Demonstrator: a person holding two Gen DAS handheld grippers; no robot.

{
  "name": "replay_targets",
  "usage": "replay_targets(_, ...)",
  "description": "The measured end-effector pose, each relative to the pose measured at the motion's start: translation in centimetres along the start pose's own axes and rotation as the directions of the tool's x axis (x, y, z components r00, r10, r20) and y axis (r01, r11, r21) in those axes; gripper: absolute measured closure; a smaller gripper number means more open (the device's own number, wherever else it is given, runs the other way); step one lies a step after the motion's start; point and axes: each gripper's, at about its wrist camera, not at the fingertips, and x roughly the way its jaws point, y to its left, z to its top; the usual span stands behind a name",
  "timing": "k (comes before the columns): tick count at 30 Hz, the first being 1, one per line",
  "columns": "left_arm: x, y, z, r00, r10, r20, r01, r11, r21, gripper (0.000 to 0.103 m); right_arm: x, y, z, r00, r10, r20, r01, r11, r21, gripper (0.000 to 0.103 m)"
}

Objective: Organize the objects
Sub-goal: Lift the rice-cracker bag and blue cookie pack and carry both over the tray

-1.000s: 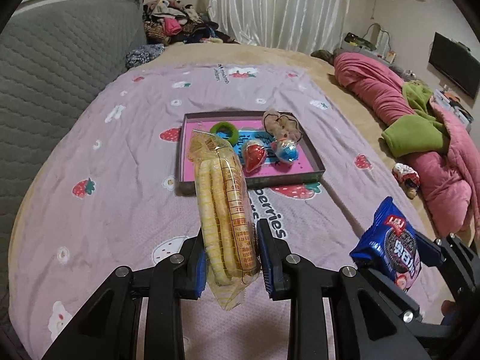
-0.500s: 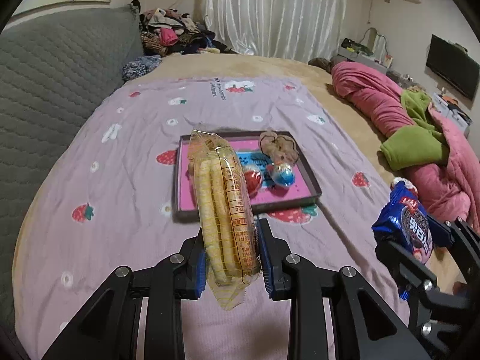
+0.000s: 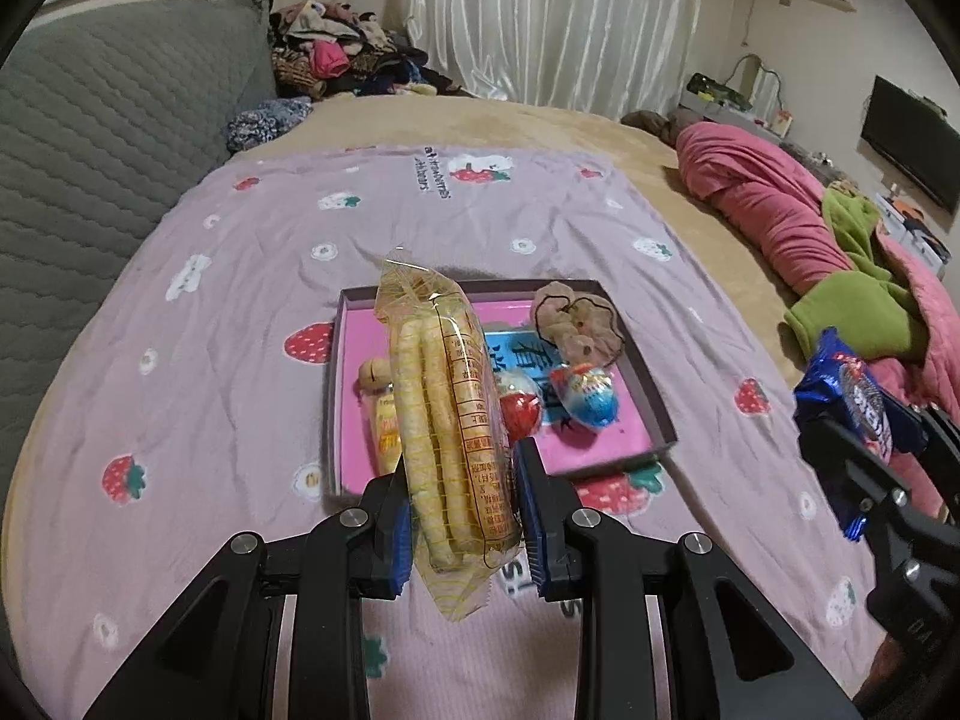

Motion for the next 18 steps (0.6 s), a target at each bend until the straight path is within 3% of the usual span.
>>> replay_targets(8,5.5,0.5,1.1,0.999,-0.009,-0.035,0.009,1.0,-0.005,0.073,5.1,-2.0,-0.4,0.999,-0.011,-0.032,0.011,1.0,0.015,0.051)
replay_targets(18,11.9,1.3,0.3,0.996,-0.008,-0.084,0.007,1.0,-0.014,0.073,11.6,-2.8,-2.4,0.996,0.003,-0.093,0.0,0.999,0.032,0.051)
